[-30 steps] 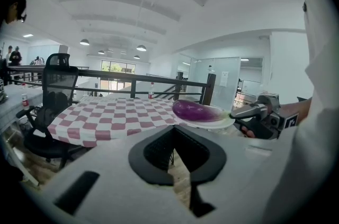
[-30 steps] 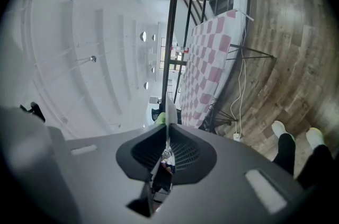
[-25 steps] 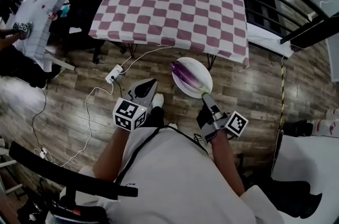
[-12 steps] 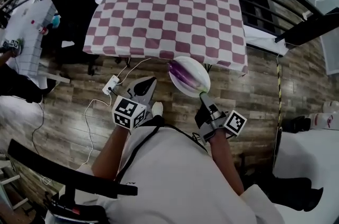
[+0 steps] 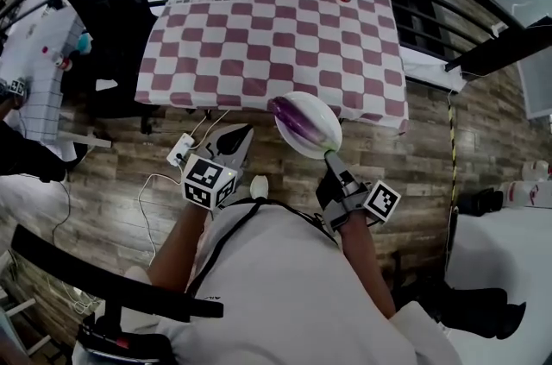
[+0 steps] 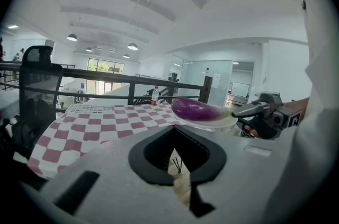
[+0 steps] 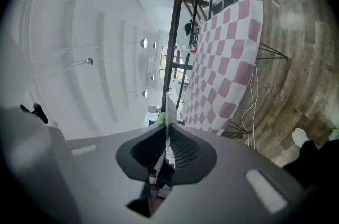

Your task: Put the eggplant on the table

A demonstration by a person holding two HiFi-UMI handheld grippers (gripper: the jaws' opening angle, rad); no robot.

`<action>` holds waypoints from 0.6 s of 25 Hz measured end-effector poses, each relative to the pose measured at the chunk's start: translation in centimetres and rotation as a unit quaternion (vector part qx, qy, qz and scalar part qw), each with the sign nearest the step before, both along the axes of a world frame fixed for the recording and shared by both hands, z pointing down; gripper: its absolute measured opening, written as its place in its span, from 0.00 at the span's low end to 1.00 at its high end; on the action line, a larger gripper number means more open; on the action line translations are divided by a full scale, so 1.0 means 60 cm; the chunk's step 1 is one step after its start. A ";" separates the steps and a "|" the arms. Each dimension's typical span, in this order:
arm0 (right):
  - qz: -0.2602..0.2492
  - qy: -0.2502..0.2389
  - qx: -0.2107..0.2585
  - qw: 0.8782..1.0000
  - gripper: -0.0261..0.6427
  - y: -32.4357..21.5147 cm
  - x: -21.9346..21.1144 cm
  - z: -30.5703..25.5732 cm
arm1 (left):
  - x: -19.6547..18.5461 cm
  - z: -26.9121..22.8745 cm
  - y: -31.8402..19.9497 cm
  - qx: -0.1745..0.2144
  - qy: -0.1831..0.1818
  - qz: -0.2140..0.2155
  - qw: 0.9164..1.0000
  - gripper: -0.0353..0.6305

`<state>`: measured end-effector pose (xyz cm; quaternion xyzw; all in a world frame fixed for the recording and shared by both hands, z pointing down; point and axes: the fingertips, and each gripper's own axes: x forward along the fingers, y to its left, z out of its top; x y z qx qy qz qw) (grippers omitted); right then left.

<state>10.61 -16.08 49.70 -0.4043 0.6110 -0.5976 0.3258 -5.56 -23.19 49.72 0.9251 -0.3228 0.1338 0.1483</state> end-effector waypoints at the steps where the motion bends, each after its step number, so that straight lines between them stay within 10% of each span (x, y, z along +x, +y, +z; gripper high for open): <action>1: 0.001 0.000 0.000 1.000 0.08 -0.010 -0.006 0.001 | -0.008 0.001 -0.011 0.000 -0.001 0.000 1.000 0.06; 15: 0.002 0.006 0.000 1.000 0.08 -0.095 -0.054 -0.007 | -0.081 0.011 -0.090 -0.005 0.006 -0.012 1.000 0.06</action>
